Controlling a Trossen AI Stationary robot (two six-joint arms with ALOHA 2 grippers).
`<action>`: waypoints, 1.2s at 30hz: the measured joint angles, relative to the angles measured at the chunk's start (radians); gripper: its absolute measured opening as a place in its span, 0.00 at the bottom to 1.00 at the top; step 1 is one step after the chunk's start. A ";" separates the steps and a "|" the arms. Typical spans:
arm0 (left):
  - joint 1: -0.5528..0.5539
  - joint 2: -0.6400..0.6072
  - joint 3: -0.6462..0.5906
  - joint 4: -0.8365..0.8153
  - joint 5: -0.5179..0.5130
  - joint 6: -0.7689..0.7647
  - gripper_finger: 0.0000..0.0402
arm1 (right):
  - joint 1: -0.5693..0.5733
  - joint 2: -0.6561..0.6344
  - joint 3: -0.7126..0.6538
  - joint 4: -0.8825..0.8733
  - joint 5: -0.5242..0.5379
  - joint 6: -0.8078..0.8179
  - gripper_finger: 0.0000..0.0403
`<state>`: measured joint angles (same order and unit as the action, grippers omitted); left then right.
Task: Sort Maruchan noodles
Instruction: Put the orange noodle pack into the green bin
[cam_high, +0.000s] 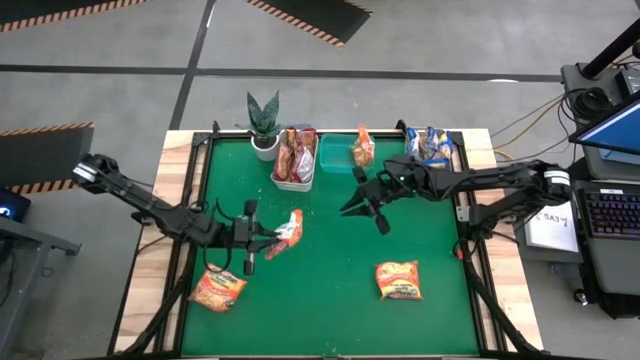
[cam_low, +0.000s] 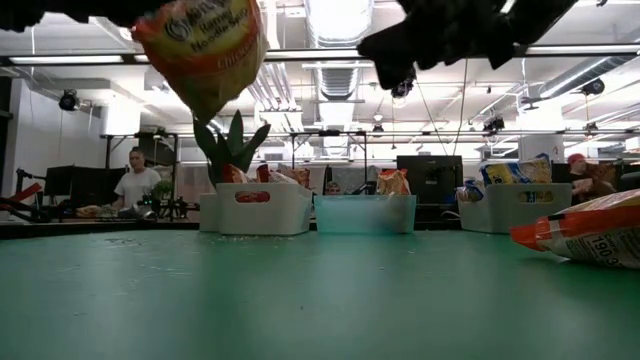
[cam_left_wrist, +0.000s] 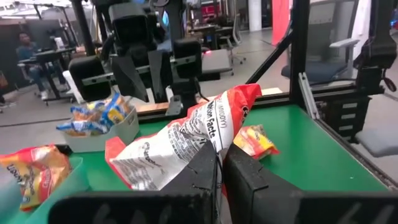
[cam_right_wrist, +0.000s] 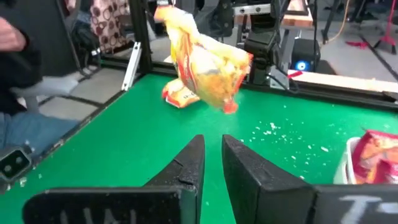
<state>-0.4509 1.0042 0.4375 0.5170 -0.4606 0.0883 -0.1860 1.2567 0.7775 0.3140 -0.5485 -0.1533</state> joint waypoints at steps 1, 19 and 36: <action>0.005 -0.001 -0.005 0.003 0.007 -0.002 0.00 | 0.000 0.017 0.007 0.021 -0.001 0.018 0.12; 0.028 0.038 -0.014 0.006 0.086 -0.049 0.00 | 0.091 0.330 0.448 -0.234 -0.001 -0.148 0.49; 0.043 0.075 -0.008 0.020 0.074 -0.073 0.00 | 0.127 0.483 0.729 -0.555 0.000 -0.356 0.66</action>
<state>-0.4080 1.0795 0.4298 0.5367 -0.3866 0.0154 -0.0587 1.7397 1.5063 -0.2411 -0.5481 -0.5090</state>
